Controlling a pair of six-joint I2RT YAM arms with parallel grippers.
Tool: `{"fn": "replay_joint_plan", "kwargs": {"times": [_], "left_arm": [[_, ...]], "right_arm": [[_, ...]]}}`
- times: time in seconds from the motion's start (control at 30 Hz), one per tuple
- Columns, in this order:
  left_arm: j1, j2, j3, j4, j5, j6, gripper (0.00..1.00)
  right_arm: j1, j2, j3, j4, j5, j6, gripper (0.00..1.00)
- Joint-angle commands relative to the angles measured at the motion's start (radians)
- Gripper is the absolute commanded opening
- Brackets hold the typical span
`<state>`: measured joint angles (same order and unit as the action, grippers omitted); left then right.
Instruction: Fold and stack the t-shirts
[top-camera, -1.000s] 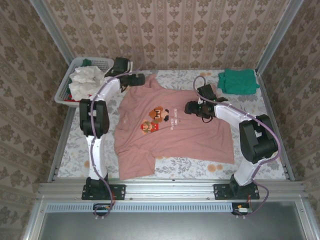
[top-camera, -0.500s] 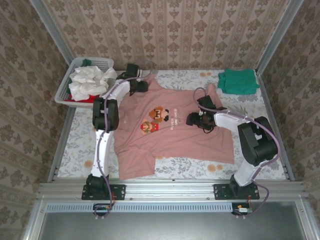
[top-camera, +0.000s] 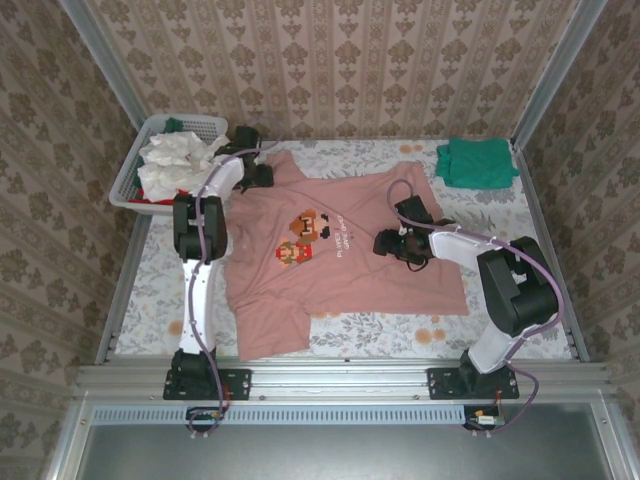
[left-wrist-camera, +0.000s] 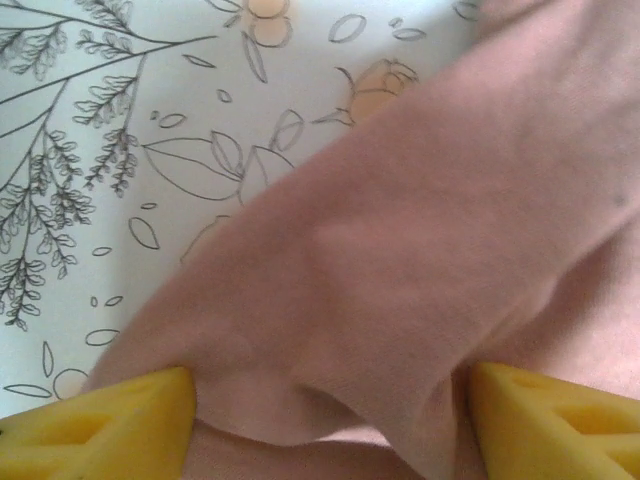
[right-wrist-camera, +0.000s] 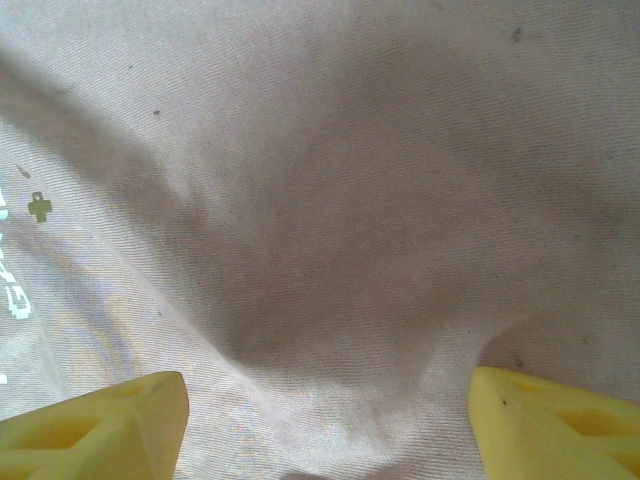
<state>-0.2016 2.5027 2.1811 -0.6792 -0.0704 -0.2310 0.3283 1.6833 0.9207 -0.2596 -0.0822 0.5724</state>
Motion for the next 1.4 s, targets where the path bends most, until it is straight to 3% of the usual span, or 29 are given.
{"fn": "replay_joint_plan", "kwargs": {"times": [0.0, 0.1, 0.27, 0.4, 0.63, 0.77, 0.97, 1.1, 1.37], "left_arm": [[-0.043, -0.057, 0.094, -0.072, -0.056, 0.039, 0.77], [-0.106, -0.066, 0.161, -0.057, -0.098, 0.116, 0.77], [-0.179, -0.022, 0.195, 0.020, -0.044, 0.152, 0.78], [-0.173, 0.104, 0.315, -0.006, 0.042, 0.098, 0.76], [-0.156, 0.219, 0.379, 0.061, 0.126, 0.032, 0.73], [-0.148, 0.242, 0.376, 0.111, 0.243, -0.032, 0.72], [-0.178, 0.249, 0.377, 0.165, 0.345, -0.024, 0.72], [-0.177, 0.268, 0.387, 0.234, 0.496, -0.047, 0.73], [-0.164, 0.343, 0.480, 0.211, 0.624, -0.090, 0.73]], "right_arm": [[0.015, 0.017, -0.012, -0.022, 0.039, 0.026, 0.76], [0.031, 0.018, -0.032, -0.028, 0.049, 0.042, 0.75], [0.049, -0.024, -0.100, -0.021, 0.064, 0.081, 0.75], [0.051, -0.076, -0.147, -0.036, 0.091, 0.092, 0.75], [0.051, -0.170, -0.198, -0.072, 0.102, 0.102, 0.75], [0.048, -0.236, -0.215, -0.083, 0.126, 0.093, 0.76], [0.040, -0.210, -0.158, -0.096, 0.126, 0.058, 0.76], [0.038, -0.182, -0.133, -0.092, 0.113, 0.049, 0.76], [0.038, -0.221, -0.128, -0.107, 0.094, 0.045, 0.76]]}}
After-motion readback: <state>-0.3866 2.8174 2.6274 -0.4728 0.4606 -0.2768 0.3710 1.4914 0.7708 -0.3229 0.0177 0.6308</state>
